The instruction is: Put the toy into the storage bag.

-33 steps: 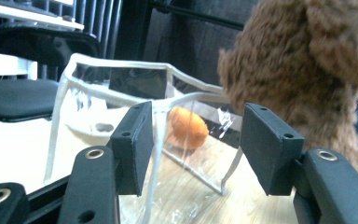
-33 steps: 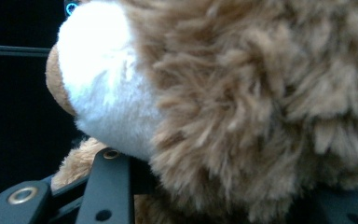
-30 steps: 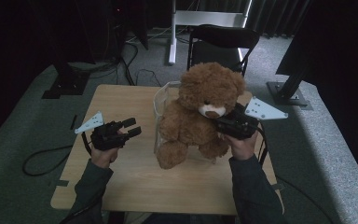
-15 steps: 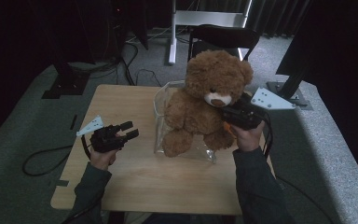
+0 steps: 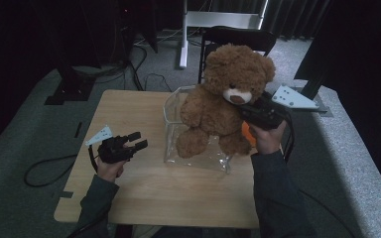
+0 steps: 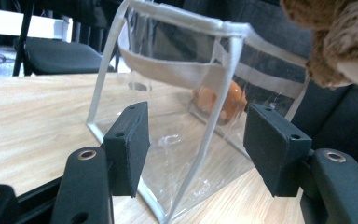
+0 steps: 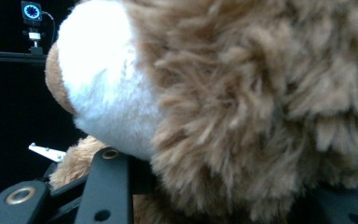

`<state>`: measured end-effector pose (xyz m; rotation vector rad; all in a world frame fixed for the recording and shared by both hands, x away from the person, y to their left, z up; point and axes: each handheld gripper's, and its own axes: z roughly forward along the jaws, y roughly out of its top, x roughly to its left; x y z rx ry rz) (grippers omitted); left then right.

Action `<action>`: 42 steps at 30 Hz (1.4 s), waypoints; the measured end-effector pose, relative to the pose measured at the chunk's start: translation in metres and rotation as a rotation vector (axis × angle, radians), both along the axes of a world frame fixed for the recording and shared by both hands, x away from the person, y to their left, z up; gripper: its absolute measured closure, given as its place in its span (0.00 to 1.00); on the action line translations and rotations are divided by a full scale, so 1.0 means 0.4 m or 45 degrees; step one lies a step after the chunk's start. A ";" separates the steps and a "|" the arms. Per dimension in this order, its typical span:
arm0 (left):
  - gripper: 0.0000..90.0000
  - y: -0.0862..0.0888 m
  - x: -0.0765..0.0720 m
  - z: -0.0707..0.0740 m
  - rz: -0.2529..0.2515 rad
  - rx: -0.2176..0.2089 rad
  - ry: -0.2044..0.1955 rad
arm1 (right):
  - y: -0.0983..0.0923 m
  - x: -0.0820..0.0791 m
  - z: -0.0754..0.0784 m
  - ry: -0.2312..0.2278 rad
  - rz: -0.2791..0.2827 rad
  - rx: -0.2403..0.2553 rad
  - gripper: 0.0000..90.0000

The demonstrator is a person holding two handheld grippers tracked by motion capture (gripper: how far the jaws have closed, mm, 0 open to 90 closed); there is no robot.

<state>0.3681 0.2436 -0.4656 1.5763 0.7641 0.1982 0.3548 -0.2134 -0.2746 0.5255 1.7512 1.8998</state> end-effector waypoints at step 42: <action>0.45 0.006 0.029 -0.088 0.052 0.074 0.123 | -0.049 0.097 0.079 -0.034 -0.268 -0.016 0.57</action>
